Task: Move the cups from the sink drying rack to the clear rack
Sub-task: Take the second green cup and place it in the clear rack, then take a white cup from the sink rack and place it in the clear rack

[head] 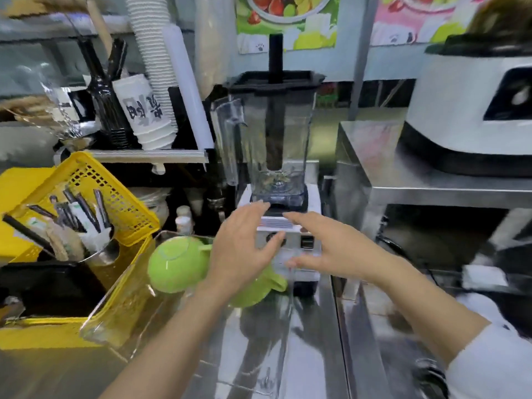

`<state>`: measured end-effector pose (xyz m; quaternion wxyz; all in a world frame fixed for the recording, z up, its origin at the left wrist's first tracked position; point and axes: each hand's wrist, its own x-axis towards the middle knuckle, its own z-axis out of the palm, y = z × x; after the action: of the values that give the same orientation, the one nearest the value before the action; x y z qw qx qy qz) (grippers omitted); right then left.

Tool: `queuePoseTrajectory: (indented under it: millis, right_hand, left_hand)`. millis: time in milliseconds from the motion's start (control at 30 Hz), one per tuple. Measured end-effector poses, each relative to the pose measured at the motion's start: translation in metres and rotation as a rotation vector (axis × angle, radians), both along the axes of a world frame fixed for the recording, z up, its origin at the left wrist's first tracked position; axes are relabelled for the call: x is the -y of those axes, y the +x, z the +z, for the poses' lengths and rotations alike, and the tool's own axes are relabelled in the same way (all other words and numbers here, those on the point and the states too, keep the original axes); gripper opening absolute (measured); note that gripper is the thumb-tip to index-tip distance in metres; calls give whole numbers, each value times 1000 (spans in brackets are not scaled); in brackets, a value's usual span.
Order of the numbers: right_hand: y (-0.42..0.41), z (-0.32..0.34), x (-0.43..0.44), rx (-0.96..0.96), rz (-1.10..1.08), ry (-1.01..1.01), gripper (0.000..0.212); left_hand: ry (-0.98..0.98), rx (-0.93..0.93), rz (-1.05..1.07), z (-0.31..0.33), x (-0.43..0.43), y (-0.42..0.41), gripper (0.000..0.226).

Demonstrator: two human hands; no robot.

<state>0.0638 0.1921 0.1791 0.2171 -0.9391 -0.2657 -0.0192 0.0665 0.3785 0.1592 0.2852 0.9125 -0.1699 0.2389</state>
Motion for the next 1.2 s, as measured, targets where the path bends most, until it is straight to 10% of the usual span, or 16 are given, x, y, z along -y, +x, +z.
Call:
queuePoseTrajectory:
  millis: [667,1200]
  right_hand:
    - [-122,-121,374,-256,-743,-74,78]
    - [-114,-207,435,-270,-542,-628,117]
  left_hand:
    - [379,-258,-558,-108,377,-47,65]
    - [660,-542,-567,-210,488,-63,104]
